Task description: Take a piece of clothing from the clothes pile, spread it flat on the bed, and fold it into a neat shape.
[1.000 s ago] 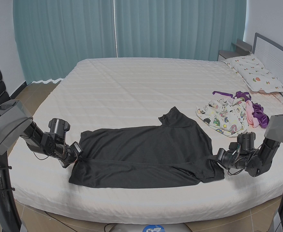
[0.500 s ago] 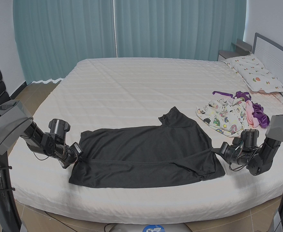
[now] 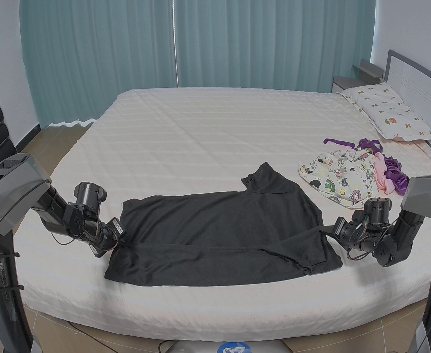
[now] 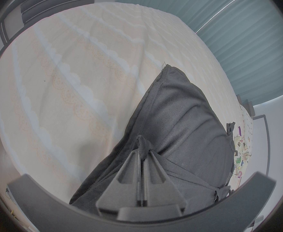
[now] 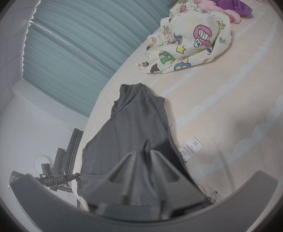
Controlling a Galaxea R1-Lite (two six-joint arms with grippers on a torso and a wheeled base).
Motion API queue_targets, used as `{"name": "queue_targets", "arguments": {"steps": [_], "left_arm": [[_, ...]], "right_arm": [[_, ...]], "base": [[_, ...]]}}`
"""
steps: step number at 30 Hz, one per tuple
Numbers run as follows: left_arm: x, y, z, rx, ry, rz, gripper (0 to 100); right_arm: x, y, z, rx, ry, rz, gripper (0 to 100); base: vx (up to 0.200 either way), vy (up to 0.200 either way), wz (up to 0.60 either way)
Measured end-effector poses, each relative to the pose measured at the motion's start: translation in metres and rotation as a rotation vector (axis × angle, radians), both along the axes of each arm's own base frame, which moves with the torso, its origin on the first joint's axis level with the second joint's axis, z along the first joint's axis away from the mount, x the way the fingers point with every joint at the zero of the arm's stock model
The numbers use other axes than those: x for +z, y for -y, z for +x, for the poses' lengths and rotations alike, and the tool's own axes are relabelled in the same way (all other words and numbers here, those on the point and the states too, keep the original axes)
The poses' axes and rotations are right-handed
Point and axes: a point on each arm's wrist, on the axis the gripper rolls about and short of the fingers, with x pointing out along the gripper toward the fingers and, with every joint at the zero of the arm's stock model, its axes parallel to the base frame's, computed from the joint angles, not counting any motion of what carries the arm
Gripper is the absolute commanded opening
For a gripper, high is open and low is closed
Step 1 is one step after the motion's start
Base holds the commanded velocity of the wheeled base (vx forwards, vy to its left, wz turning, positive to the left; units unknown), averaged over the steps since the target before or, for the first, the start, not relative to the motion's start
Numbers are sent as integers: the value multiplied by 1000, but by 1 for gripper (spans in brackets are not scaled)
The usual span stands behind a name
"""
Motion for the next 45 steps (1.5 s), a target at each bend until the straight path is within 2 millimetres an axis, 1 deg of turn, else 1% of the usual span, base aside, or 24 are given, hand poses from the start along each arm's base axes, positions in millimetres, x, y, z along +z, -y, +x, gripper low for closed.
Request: {"name": "queue_targets", "arguments": {"steps": [2,3,10,15,19,21,23,24,27,32,37,41,45], "left_arm": [[0,0,0,0,-1,0,0],[0,0,0,0,-1,0,100],[0,0,0,13,-1,-10,100],[5,-4,0,12,8,-44,100],[14,-14,-2,-19,18,-166,100],[20,-19,-3,-27,26,-227,100],[24,-26,-4,-31,33,-279,100],[27,-30,-5,-32,38,-308,100],[32,-39,-7,-37,48,-360,100],[34,-45,-10,-37,53,-391,100],[34,-46,-11,-33,54,-392,100],[35,-47,-11,-34,56,-389,100],[35,-47,-10,-33,65,-384,100]], "right_arm": [[-1,-1,0,2,-2,1,100],[-2,-1,0,3,-3,1,100],[3,-3,-2,-14,2,13,100],[16,-6,-10,-42,-6,53,100],[27,-16,-23,-35,-22,75,100],[31,-24,-31,-27,-36,80,100],[32,-38,-40,-18,-56,70,100],[32,-45,-45,-20,-65,59,100],[30,-57,-52,-32,-84,34,100],[22,-69,-57,-43,-108,-4,100],[20,-72,-61,-42,-122,-15,100],[19,-73,-62,-38,-125,-16,100],[15,-75,-58,-41,-124,-17,100]], "base": [[0,0,0],[0,0,0],[0,0,0],[0,0,0],[0,0,0],[0,0,0],[0,0,0],[0,0,0],[0,0,0],[-40,0,0],[-200,0,0],[0,0,0],[0,0,0]]}}
